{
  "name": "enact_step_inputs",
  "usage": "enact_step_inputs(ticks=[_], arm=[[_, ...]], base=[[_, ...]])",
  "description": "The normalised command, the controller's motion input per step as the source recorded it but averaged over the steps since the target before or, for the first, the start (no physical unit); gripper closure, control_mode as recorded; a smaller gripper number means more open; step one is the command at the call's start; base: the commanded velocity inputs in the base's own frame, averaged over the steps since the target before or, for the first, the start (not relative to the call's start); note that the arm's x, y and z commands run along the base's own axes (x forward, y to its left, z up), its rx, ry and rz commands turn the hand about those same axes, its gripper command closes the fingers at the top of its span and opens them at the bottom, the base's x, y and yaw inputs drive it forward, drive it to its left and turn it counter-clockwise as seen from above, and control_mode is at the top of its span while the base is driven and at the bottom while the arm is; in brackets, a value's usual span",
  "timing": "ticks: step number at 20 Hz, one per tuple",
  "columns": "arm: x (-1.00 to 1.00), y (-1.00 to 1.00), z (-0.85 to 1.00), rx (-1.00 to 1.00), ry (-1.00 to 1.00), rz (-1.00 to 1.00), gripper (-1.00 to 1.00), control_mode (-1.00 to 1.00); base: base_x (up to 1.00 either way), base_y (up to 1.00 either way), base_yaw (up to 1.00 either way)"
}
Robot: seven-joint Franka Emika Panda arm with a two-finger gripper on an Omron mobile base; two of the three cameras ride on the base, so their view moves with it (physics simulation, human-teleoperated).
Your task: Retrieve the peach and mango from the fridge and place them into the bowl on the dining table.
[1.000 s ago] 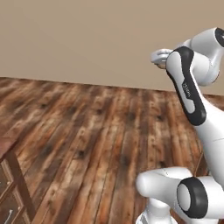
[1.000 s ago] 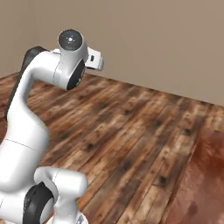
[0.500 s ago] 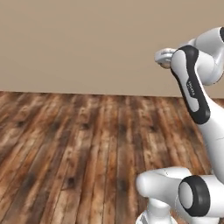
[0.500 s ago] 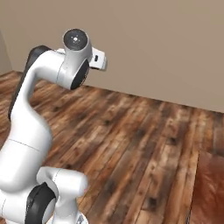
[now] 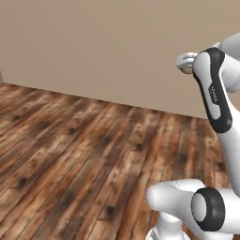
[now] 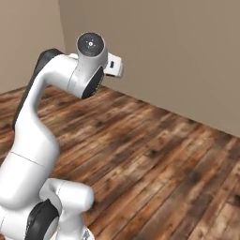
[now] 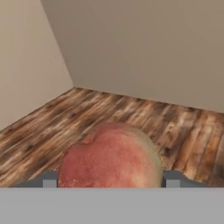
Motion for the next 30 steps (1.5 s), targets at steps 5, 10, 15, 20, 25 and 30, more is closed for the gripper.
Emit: enact_step_inputs(ticks=[5, 10, 15, 20, 25, 30], arm=[[0.0, 0.0, 0.0, 0.0, 0.0, 0.0, 1.0, 1.0], [0.0, 0.0, 0.0, 0.0, 0.0, 0.0, 1.0, 1.0], [0.0, 0.0, 0.0, 0.0, 0.0, 0.0, 1.0, 1.0], [0.0, 0.0, 0.0, 0.0, 0.0, 0.0, 1.0, 1.0], [0.0, 0.0, 0.0, 0.0, 0.0, 0.0, 1.0, 1.0], [0.0, 0.0, 0.0, 0.0, 0.0, 0.0, 1.0, 1.0]], base=[[1.0, 0.0, 0.71], [1.0, 0.0, 0.68], [1.0, 0.0, 0.65], [1.0, -0.01, 0.64], [1.0, -0.14, 0.5], [1.0, -0.35, 0.14]])
